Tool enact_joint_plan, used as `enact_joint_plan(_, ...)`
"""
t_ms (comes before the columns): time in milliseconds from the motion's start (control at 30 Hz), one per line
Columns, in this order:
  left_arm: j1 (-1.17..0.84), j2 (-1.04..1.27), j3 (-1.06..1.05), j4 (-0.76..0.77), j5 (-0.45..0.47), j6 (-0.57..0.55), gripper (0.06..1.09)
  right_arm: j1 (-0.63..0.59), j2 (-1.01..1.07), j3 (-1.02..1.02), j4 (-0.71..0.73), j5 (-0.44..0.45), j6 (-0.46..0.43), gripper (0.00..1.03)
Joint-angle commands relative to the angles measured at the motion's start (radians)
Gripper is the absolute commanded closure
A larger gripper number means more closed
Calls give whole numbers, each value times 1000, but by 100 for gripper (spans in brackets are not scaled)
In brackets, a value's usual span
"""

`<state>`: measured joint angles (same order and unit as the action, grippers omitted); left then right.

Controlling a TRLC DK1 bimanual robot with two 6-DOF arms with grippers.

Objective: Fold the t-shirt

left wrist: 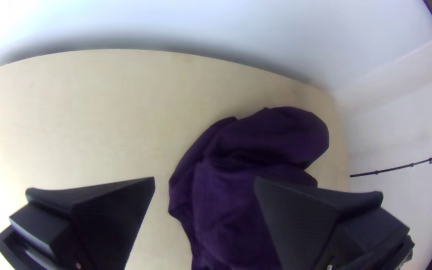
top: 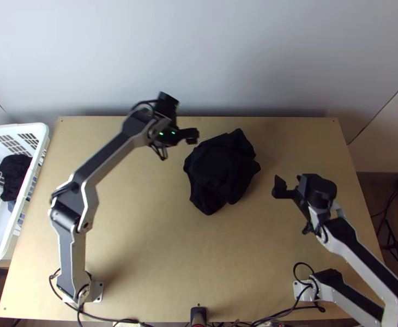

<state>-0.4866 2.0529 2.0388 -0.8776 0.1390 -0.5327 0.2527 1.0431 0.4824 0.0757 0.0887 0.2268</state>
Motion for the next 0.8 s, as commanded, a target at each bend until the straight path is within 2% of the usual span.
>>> enact_joint_plan(0, 86, -89, -6, -124, 8, 48, 11, -44, 285, 99, 88, -106, 108, 6)
enact_joint_plan(167, 123, -146, -69, -130, 8, 68, 12, -43, 508, 252, 90, -161, 175, 7)
enact_joint_plan(367, 125, -186, -132, -127, 8, 89, 12, -12, 653, 392, 82, -237, 238, 7)
enact_joint_plan(700, 131, -192, -170, -115, 7, 100, 12, 72, 752, 502, -40, -290, 249, 7)
enact_joint_plan(733, 131, -192, -173, -115, 7, 102, 12, 76, 750, 502, -44, -299, 247, 8)
enact_joint_plan(767, 132, -192, -178, -113, 7, 103, 12, 77, 745, 502, -56, -308, 236, 13)
